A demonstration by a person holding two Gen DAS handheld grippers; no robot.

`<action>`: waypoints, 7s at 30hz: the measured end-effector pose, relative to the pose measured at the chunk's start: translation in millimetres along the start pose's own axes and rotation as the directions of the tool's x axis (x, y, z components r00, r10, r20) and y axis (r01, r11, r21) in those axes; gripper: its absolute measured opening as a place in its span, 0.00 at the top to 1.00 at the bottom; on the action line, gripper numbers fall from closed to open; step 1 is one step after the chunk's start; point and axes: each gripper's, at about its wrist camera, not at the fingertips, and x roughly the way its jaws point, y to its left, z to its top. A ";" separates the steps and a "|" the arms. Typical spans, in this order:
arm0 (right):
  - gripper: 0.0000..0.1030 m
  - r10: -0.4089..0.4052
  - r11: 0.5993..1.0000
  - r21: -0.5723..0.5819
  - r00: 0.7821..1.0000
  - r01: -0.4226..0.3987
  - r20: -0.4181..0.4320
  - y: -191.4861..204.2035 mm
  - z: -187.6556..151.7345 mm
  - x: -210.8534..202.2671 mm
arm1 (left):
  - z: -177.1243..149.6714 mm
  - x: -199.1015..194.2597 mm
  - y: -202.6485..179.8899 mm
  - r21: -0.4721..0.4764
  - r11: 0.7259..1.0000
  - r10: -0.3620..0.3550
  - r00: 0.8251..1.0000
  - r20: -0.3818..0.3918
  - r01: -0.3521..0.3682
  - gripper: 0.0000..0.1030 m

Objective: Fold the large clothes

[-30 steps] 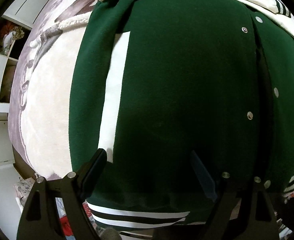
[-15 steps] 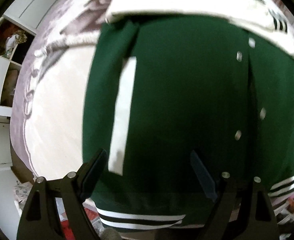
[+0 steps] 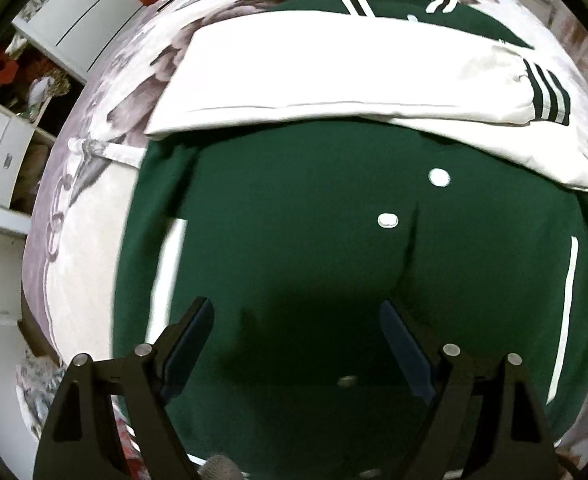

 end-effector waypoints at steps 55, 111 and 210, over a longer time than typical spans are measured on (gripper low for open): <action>0.40 -0.013 0.922 -0.378 0.969 -0.085 -0.248 16.4 212.7 27.2 | -94.6 -46.4 -164.5 -0.121 0.981 -0.174 0.969 -0.178 0.154 0.00; 0.92 -0.367 0.572 -0.777 0.929 0.263 0.044 588.9 -110.9 253.1 | -142.2 4.7 250.3 -0.602 0.719 -0.310 0.935 0.172 0.349 0.85; 0.41 0.000 0.911 -0.410 0.996 -0.036 -0.089 283.8 -71.3 76.8 | 176.2 -20.6 234.7 -0.241 0.955 -0.116 0.964 0.241 0.175 0.13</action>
